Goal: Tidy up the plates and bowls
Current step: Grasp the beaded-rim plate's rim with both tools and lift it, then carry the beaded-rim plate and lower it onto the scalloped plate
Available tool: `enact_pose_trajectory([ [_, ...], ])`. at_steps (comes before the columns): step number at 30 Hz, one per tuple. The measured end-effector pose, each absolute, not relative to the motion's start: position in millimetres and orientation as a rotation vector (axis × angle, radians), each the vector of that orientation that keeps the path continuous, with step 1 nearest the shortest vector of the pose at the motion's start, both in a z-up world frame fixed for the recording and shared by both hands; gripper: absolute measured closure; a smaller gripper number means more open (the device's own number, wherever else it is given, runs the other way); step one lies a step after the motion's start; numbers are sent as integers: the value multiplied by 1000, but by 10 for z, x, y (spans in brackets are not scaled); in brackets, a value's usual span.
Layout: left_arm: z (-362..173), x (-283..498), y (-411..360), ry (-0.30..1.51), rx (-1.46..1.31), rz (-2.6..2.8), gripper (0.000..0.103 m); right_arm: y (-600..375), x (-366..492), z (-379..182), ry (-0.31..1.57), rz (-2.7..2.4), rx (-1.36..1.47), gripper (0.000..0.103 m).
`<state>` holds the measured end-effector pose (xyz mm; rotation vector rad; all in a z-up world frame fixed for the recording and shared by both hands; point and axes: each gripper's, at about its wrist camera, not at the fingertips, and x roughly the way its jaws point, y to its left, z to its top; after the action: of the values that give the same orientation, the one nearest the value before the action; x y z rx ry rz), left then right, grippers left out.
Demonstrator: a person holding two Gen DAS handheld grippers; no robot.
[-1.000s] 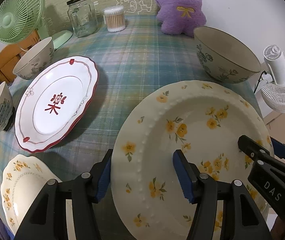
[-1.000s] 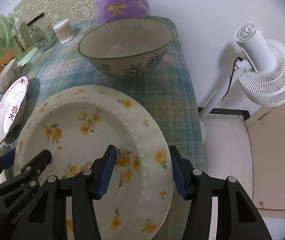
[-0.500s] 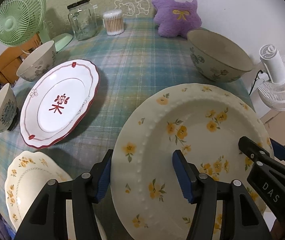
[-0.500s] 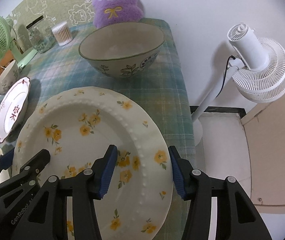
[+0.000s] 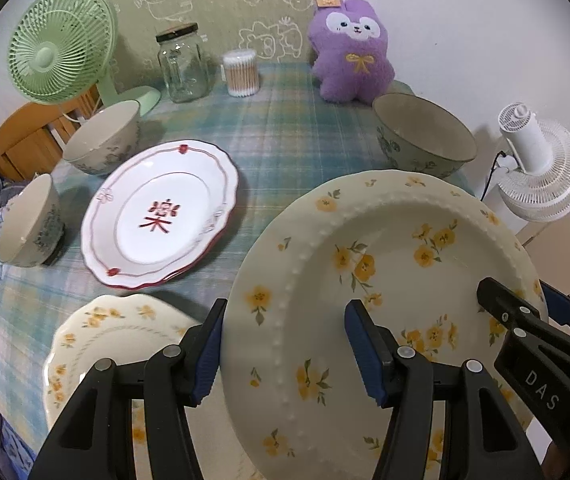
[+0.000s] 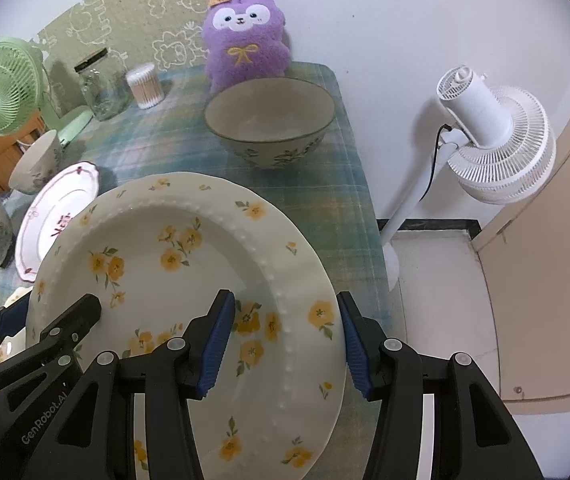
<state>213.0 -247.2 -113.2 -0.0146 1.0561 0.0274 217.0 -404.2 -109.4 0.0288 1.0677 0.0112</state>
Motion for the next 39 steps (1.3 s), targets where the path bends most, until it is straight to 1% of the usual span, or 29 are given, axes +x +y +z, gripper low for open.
enact_pose_trajectory([
  [10,-1024,1838,-2105,1041,-14,25,44,-3644,1838,-988,1070,15,33,48],
  [20,-1050,1543,-1641,1055,-24,48,44,-3130,1565,-1008,1073,31,28,48],
  [30,-1242,1274,-1191,1094,-30,57,44,-2690,1390,-1157,1101,35,19,48],
  [39,-1441,1157,-949,1125,-42,60,43,-2456,1308,-1298,1127,35,-5,48],
])
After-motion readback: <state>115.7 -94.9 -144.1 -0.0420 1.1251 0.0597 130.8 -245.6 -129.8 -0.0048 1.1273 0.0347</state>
